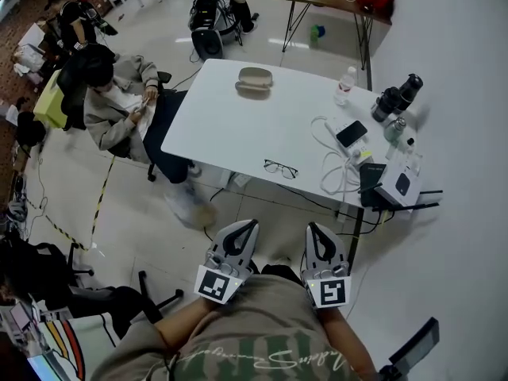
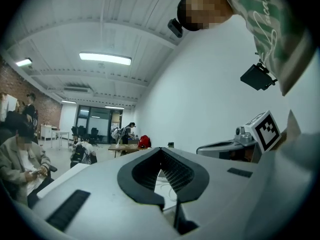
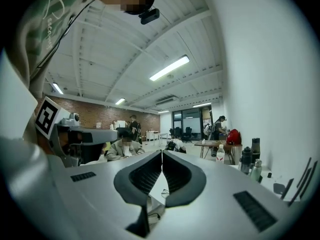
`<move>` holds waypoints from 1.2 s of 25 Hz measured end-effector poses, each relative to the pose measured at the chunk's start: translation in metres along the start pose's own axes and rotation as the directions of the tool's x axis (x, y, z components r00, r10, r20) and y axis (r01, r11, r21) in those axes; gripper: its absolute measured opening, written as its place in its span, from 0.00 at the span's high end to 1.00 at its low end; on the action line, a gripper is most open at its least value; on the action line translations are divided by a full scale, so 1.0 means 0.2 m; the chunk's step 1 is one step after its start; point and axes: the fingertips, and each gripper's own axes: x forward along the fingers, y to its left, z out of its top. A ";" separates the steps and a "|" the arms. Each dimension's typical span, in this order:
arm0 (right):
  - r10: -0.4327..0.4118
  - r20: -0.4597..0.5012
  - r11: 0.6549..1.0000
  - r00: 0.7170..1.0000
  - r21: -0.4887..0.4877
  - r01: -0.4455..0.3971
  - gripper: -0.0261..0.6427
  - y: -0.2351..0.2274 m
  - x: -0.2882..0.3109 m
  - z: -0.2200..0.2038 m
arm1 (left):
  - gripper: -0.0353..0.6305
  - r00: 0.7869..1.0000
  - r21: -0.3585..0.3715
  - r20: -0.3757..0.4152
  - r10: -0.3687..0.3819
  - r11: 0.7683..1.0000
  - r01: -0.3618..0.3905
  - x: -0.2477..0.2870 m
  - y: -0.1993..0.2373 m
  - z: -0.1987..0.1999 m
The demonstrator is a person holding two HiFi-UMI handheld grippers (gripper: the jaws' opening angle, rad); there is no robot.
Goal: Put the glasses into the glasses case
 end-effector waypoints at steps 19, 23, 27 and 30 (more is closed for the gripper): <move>-0.047 0.003 0.999 0.999 -0.008 0.047 0.94 -0.03 0.10 -0.01 | 0.94 0.998 -0.065 0.024 0.054 0.996 -0.052 0.14 -0.04 -0.05; -0.056 -0.024 0.998 0.998 0.022 0.057 0.94 -0.05 0.14 -0.05 | 0.94 1.000 -0.066 0.020 0.016 0.998 -0.015 0.22 -0.03 -0.08; -0.044 -0.054 0.999 0.998 -0.010 0.044 0.94 -0.04 0.23 -0.06 | 0.94 0.999 -0.073 0.008 -0.031 0.997 0.032 0.29 0.01 -0.09; -0.050 -0.063 0.999 0.997 -0.015 0.049 0.94 -0.07 0.34 -0.06 | 0.94 0.998 -0.056 0.019 -0.056 0.997 0.057 0.37 0.09 -0.05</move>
